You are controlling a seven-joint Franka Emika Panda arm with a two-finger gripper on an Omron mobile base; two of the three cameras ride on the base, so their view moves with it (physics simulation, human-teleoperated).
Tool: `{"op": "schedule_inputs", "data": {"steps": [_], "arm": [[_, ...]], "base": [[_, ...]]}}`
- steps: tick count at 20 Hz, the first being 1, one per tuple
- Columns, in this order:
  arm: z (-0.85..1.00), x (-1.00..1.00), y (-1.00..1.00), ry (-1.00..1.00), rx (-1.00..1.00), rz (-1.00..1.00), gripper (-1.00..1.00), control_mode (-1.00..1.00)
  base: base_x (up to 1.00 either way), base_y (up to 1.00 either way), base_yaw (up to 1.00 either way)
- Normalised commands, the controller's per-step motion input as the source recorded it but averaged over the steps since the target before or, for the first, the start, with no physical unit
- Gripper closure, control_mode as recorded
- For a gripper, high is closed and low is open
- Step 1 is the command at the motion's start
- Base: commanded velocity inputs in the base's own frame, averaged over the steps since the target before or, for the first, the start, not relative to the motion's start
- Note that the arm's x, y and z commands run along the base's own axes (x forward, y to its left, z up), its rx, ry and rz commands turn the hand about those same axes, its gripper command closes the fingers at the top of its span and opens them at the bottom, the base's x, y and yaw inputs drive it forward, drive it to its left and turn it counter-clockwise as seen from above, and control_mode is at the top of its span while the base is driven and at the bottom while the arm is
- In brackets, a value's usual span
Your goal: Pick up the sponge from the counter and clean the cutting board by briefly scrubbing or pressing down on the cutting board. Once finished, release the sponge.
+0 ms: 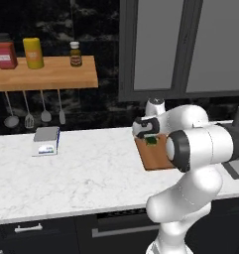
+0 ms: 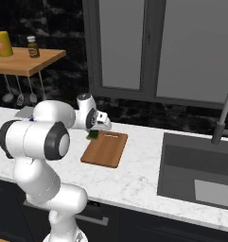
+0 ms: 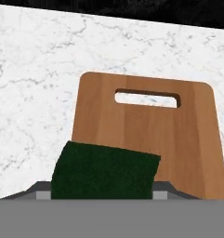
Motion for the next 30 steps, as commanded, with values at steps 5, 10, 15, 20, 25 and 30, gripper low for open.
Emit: {"op": "schedule_inputs", "data": {"steps": [5,10,15,20,25,30], "arm": [[-0.29,0.53,-0.06,-0.12,0.02,0.01,1.0,-1.0],[-0.24,0.57,-0.04,-0.02,0.02,0.0,1.0,-1.0],[-0.08,0.31,0.0,0.01,0.01,0.0,1.0,-1.0],[-0.14,0.39,-0.01,0.0,0.01,0.0,1.0,-1.0],[-0.27,0.31,-0.01,-0.06,0.0,0.0,1.0,-1.0],[-0.49,0.0,0.0,-0.17,0.0,0.0,1.0,-1.0]], "base": [[0.0,0.0,0.0],[0.0,0.0,0.0],[0.0,0.0,0.0],[0.0,0.0,0.0],[0.0,0.0,0.0],[0.0,0.0,0.0]]}}
